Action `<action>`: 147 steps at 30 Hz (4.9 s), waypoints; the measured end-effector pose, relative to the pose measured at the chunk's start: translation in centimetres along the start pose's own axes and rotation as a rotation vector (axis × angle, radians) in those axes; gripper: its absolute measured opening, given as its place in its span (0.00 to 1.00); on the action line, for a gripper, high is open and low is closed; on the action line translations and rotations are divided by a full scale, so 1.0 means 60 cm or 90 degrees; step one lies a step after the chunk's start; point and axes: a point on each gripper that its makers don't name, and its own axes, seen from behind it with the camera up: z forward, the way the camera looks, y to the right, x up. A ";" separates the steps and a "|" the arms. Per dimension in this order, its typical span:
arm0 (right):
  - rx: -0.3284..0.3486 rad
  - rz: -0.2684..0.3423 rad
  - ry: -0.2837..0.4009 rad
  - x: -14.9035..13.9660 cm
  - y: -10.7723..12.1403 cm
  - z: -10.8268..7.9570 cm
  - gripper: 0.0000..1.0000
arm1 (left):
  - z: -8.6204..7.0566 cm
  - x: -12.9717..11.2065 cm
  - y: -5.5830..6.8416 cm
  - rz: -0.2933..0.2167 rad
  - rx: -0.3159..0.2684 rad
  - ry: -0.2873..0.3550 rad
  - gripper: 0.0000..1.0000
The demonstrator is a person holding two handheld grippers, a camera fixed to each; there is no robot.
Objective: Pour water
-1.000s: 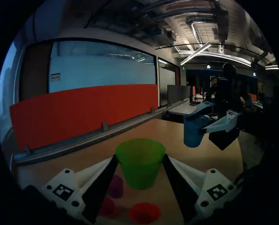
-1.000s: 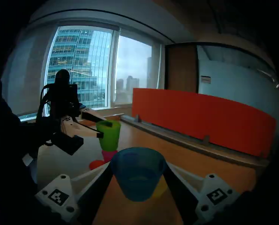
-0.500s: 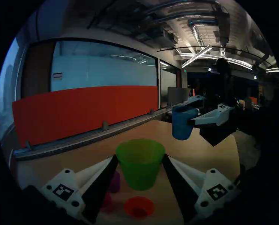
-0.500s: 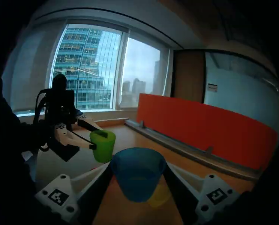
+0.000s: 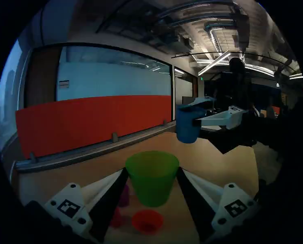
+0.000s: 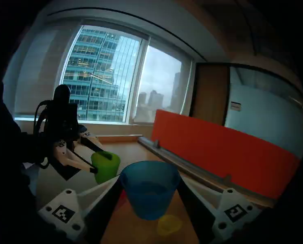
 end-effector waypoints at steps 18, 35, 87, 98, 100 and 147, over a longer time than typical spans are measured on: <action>0.001 -0.123 0.035 0.079 -0.007 0.039 0.92 | -0.018 -0.001 0.024 0.001 -0.001 0.017 0.87; 0.002 -0.228 0.053 0.137 -0.007 0.066 0.92 | -0.021 0.002 0.042 0.026 -0.005 0.035 0.87; -0.051 -0.542 0.045 0.199 0.040 0.121 0.91 | 0.009 0.021 0.050 0.017 -0.044 0.058 0.86; -0.057 -0.577 0.044 0.201 0.044 0.124 0.91 | 0.015 0.024 0.045 0.020 -0.042 0.058 0.86; -0.058 -0.582 0.044 0.202 0.045 0.124 0.91 | 0.015 0.023 0.044 0.020 -0.042 0.058 0.86; -0.076 -0.677 0.048 0.219 0.062 0.129 0.91 | 0.027 0.030 0.033 0.025 -0.035 0.057 0.86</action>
